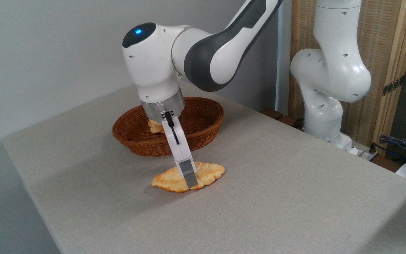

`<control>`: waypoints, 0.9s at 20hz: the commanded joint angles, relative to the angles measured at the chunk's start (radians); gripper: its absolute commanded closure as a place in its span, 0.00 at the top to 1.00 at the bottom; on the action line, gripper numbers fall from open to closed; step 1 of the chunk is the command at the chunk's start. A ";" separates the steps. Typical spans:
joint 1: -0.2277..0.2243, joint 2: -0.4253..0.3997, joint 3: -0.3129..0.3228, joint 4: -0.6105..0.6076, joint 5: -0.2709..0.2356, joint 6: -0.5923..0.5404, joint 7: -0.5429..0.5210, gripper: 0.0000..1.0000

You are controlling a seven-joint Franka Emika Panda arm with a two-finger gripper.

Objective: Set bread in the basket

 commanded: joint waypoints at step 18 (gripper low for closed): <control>0.000 -0.024 0.006 0.103 -0.021 -0.052 0.023 0.43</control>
